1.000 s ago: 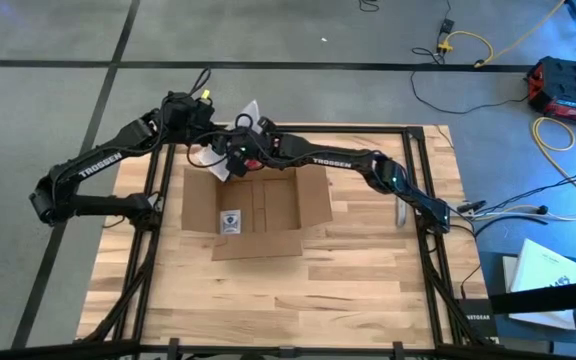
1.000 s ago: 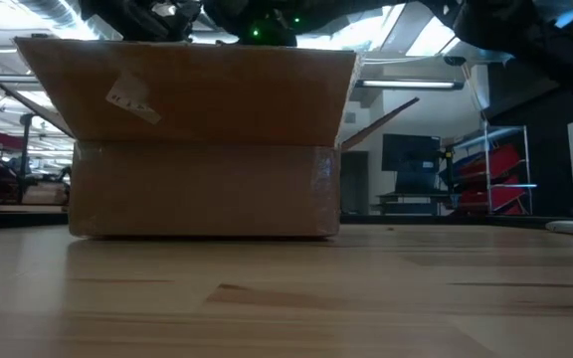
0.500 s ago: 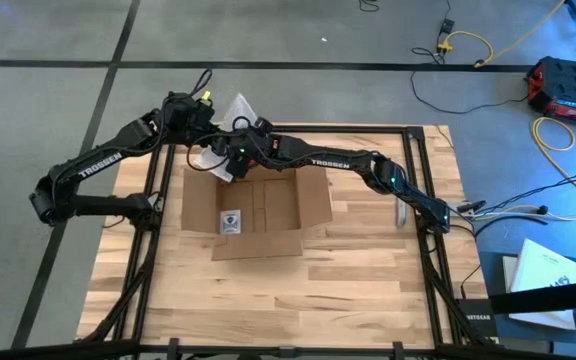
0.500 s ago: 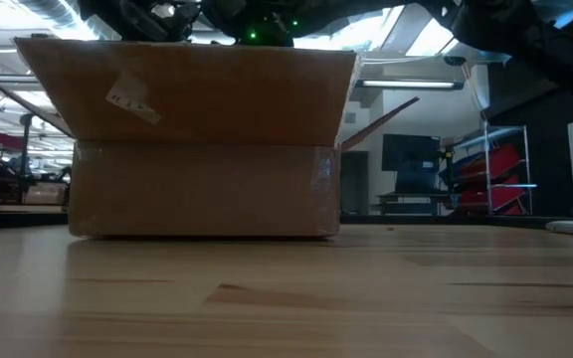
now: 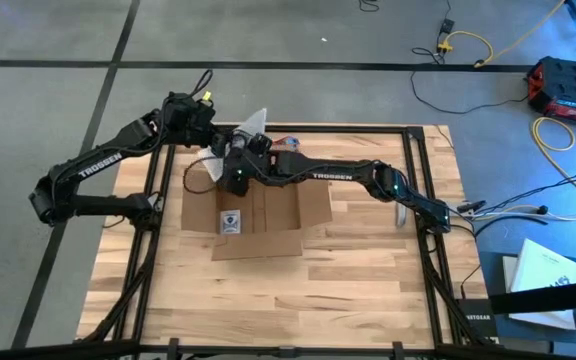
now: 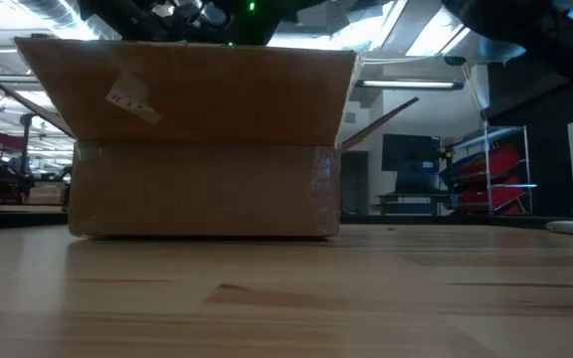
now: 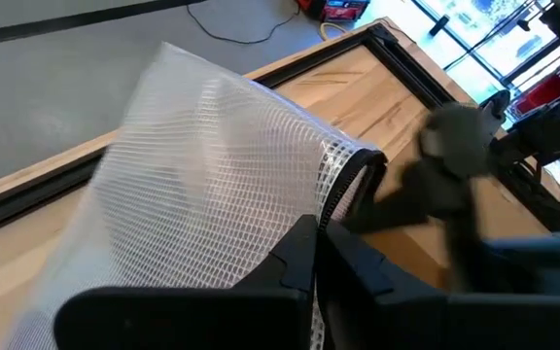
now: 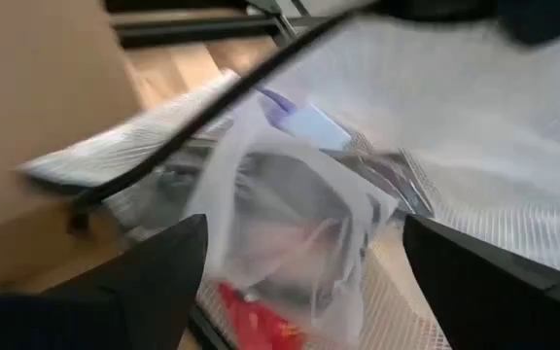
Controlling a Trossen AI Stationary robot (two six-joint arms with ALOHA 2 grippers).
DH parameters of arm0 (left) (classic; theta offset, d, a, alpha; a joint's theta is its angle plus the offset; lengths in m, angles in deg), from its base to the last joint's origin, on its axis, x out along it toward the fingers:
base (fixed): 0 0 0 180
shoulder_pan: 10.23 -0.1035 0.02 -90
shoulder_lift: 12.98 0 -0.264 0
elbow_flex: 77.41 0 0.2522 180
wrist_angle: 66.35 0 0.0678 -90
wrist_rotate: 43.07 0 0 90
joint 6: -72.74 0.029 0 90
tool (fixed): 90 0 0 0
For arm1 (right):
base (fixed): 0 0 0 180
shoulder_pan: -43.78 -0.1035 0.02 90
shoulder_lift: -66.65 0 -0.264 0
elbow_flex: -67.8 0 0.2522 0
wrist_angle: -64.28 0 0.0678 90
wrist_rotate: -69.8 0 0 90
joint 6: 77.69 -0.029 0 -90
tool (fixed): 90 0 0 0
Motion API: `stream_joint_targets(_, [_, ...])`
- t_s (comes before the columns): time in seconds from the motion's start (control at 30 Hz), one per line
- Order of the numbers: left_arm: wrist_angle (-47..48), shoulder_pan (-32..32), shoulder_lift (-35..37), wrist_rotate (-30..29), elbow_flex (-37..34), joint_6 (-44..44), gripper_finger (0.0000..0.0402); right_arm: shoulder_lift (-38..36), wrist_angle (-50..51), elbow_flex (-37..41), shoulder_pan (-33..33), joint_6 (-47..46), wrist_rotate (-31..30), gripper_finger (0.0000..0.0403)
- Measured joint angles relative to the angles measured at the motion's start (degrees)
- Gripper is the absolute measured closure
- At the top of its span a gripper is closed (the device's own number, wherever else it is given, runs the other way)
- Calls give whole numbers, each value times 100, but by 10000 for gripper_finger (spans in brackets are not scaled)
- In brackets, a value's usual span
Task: Unpack boxes
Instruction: Put the game card into the transparent zip bag
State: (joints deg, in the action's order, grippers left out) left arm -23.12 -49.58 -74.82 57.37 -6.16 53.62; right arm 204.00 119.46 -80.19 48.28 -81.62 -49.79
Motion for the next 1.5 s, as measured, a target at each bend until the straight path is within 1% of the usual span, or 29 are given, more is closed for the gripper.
stream_joint_targets(0.1, [-11,0,0,-1,0,32,402,-16,119,-3,-165,-49,-238,79])
stream_joint_targets(0.33, [-6,0,0,-5,0,45,402,-14,538,-3,-495,-545,-285,79])
stream_joint_targets(0.37, [-4,0,0,-5,0,46,402,-14,637,-3,-546,-639,-273,79])
stream_joint_targets(0.43, [-7,0,0,-5,0,59,402,-14,821,-1,-636,-770,-53,79])
stream_joint_targets(0.53, [-4,0,0,-7,0,124,402,-9,1006,-1,-726,-794,638,79])
stream_joint_targets(0.63, [-3,0,0,-9,0,130,402,66,905,7,-731,-783,1393,79])
stream_joint_targets(0.73, [6,0,0,-10,0,128,402,167,690,8,-594,-873,2086,79])
stream_joint_targets(0.83, [5,0,0,-10,2,128,402,282,556,6,-390,-1218,3043,79])
stream_joint_targets(1.0, [18,0,0,-13,2,159,402,486,664,8,-127,-1380,4697,79])
stream_joint_targets(1.07, [2,-2,2,-20,2,163,402,529,686,8,-93,-1380,5192,79])
stream_joint_targets(1.17, [-3,-9,0,-23,4,173,402,612,707,8,-117,-1353,5266,79])
stream_joint_targets(1.33, [6,-7,1,-23,4,176,402,629,429,6,-194,-851,4613,79])
stream_joint_targets(1.43, [1,-7,0,-25,4,220,402,642,235,6,-255,-314,4018,79])
stream_joint_targets(1.5, [-10,-7,0,-25,4,264,402,644,101,8,-265,-92,3882,79])
